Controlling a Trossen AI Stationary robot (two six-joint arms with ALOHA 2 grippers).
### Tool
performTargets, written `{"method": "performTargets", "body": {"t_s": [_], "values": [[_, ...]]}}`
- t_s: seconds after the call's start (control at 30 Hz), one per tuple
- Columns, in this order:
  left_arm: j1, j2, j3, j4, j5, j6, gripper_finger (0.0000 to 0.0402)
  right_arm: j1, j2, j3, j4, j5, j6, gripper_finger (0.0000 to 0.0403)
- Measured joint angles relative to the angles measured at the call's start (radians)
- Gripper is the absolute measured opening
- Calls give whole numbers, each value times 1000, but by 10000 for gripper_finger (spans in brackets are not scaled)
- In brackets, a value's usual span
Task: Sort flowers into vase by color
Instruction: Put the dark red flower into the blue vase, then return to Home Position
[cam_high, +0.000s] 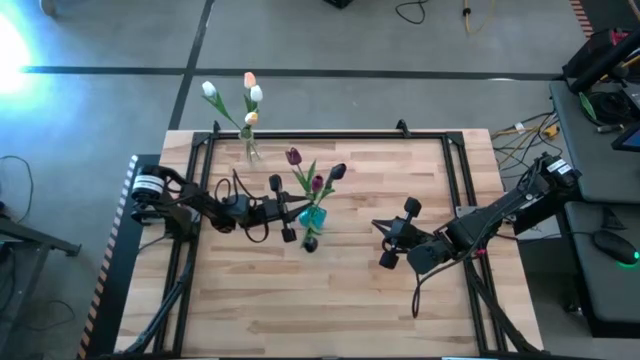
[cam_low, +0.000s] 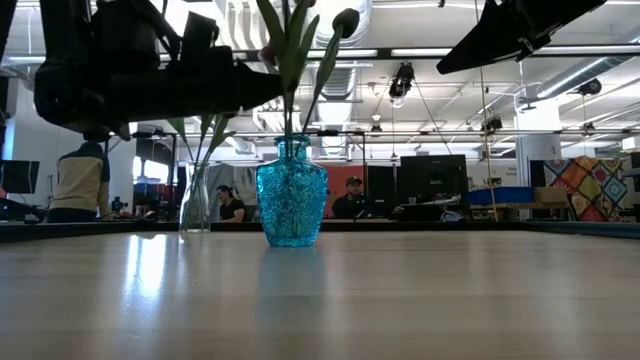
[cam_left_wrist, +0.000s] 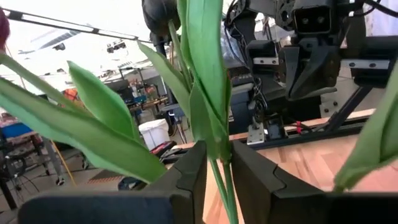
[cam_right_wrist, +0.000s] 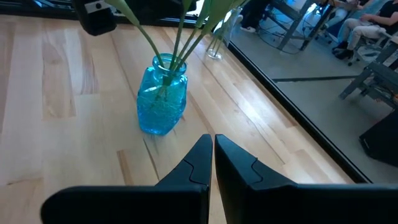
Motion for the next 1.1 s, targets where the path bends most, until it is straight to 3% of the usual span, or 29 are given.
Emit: {"method": "performTargets", "body": {"t_s": [0.27,0.53,0.73,1.1], "values": [[0,-9,-4,-46,1,-9,90,-1,0,0,-3,-10,-34,12],[0,-61,-14,-135,2,-17,119,-3,0,0,-4,-112,-93,12],[0,-169,-52,-236,3,-20,120,-4,0,0,-4,-123,-116,12],[-3,-434,-123,-510,3,-35,119,-36,0,0,-4,-252,-182,12]]}}
